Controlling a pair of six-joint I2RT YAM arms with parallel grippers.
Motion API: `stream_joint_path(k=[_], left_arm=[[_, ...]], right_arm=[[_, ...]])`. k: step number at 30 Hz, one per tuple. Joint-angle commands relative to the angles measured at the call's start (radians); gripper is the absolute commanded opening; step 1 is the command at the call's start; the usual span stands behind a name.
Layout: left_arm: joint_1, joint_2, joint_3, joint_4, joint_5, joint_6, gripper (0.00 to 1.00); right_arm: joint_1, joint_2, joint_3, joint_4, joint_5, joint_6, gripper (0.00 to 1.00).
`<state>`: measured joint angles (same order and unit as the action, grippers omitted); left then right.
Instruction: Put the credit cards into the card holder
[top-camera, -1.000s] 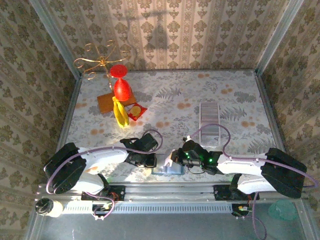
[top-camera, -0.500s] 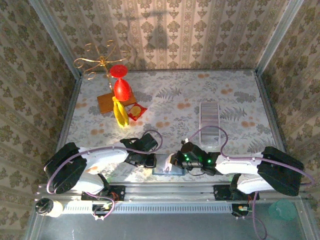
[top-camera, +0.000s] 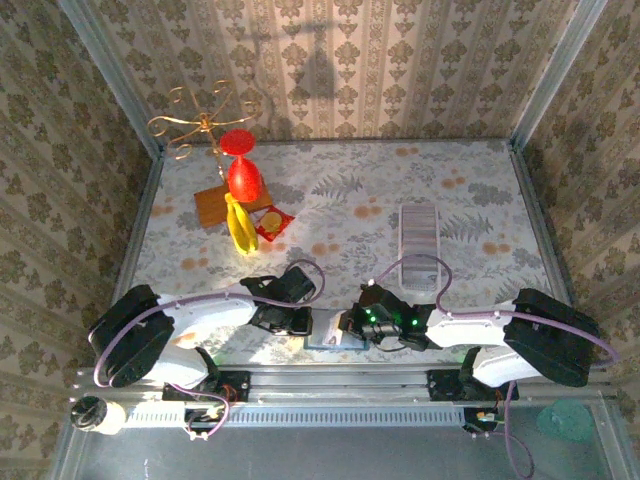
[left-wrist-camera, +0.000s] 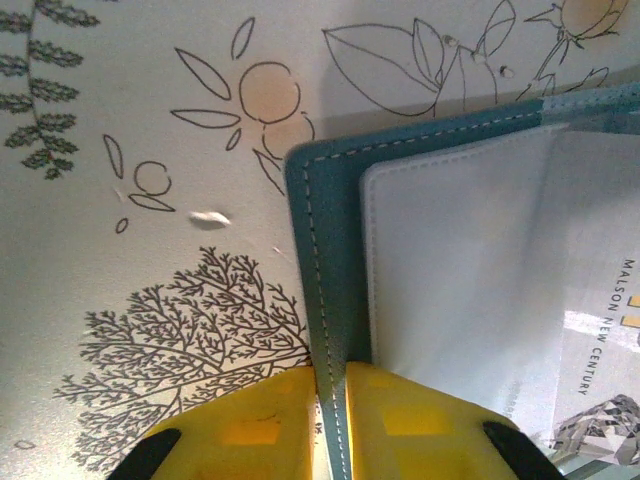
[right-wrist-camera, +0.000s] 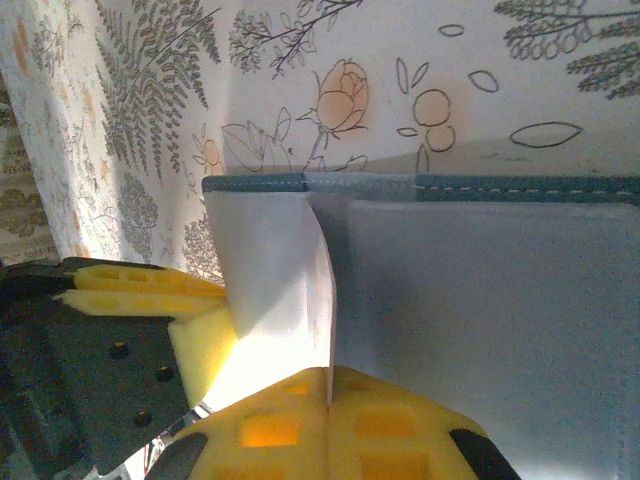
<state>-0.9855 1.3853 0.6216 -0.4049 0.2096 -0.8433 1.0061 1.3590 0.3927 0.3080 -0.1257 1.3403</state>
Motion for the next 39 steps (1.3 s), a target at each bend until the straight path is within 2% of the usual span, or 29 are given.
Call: stream_joint_path(k=[1,6,18,24,27,30,33,36,39], left_arm=[[0.009,0.014,-0.02,-0.01,0.005,0.019,0.15],[0.009,0.013,-0.023,-0.011,0.005,0.014,0.15],[0.008,0.004,-0.031,-0.009,0.005,0.009,0.14],[0.008,-0.006,-0.036,-0.009,0.005,0.007,0.14],[0.008,-0.004,-0.037,-0.009,0.006,0.007,0.14],[0.007,-0.005,-0.037,-0.011,0.007,0.009,0.13],[0.008,-0.005,-0.036,-0.011,0.007,0.009,0.13],[0.008,-0.003,-0.036,-0.012,0.007,0.009,0.12],[0.007,-0.002,-0.034,-0.008,0.008,0.01,0.11]], right_arm=[[0.006,0.026,0.012,-0.006,-0.029,0.003,0.0],[0.005,0.07,0.026,-0.007,-0.055,-0.012,0.0],[0.005,0.046,0.043,-0.088,-0.04,-0.052,0.0],[0.005,0.104,0.117,-0.117,-0.057,-0.104,0.16],[0.005,0.111,0.147,-0.162,-0.05,-0.123,0.2],[0.005,0.092,0.169,-0.244,-0.013,-0.137,0.38],[0.005,0.072,0.186,-0.311,0.015,-0.148,0.43],[0.005,0.069,0.2,-0.35,0.02,-0.157,0.41],[0.005,0.088,0.203,-0.344,0.011,-0.159,0.22]])
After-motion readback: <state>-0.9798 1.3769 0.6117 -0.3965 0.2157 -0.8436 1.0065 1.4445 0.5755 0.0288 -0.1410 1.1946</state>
